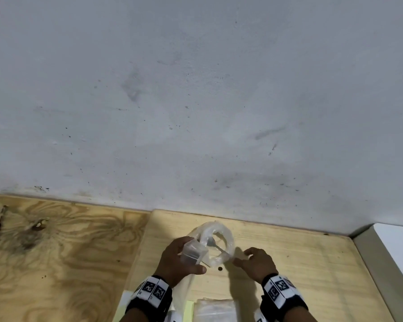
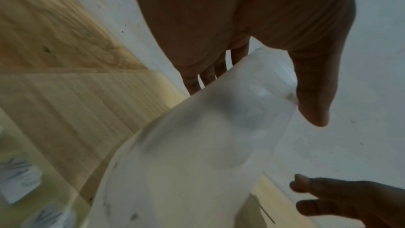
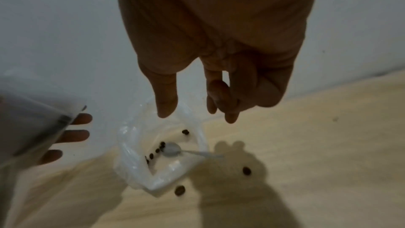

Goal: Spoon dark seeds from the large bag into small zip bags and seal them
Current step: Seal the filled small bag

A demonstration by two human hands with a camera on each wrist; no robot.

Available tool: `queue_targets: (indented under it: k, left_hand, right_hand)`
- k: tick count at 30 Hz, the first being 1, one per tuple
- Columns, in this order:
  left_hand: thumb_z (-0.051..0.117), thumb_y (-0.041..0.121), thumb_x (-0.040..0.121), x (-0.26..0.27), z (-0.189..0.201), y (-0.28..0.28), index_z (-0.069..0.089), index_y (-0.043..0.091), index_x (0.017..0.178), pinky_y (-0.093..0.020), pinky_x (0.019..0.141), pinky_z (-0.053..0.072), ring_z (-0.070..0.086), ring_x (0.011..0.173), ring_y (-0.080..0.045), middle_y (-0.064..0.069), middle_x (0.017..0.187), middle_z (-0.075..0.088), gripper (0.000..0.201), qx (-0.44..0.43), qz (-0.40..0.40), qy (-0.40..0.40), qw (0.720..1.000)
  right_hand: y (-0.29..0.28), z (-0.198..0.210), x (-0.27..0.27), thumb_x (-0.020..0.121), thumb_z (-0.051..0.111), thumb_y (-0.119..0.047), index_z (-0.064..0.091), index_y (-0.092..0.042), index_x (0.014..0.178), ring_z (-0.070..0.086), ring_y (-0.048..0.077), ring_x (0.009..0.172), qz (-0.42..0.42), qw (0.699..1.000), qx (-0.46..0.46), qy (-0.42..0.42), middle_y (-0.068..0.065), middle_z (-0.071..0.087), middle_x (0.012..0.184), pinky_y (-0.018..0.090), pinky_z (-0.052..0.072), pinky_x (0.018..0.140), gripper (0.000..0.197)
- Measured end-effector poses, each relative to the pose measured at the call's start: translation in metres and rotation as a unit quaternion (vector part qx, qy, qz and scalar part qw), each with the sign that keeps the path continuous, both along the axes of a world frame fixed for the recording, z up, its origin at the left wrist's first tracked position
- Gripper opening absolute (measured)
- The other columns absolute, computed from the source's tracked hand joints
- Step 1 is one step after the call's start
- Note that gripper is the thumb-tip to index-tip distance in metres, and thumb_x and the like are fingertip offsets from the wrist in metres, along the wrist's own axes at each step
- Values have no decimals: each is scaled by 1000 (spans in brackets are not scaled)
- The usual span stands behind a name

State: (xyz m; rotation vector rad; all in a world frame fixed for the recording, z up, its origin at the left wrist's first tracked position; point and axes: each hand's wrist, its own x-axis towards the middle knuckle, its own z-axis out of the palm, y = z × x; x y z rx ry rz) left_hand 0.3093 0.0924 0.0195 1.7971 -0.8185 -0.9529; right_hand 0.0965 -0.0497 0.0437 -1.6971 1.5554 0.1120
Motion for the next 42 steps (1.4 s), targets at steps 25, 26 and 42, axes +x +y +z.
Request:
queue_targets:
  k: [25, 26, 42]
  left_hand:
    - [72, 3, 84, -34, 93, -32, 72, 0, 82, -22, 63, 52, 66, 61, -17, -1, 66, 69, 4, -189, 70, 87, 976]
    - [73, 3, 84, -36, 94, -33, 71, 1, 80, -23, 64, 52, 65, 62, -16, -2, 66, 69, 4, -185, 66, 94, 976]
    - [68, 14, 88, -48, 102, -30, 71, 2, 70, -35, 75, 54, 63, 71, -22, -16, 75, 69, 22, -171, 65, 178, 967]
  right_hand:
    - [14, 98, 17, 72, 85, -17, 72, -28, 96, 66, 11, 84, 3, 926, -140, -351, -8, 70, 81, 24, 52, 70, 29]
    - [13, 98, 17, 69, 88, -20, 74, -23, 86, 67, 11, 80, 1, 926, -118, -357, -8, 71, 78, 25, 52, 70, 22]
    - [5, 112, 4, 70, 87, -18, 61, -11, 68, 31, 12, 44, -65, 923, 17, -379, 4, 55, 58, 20, 23, 43, 27]
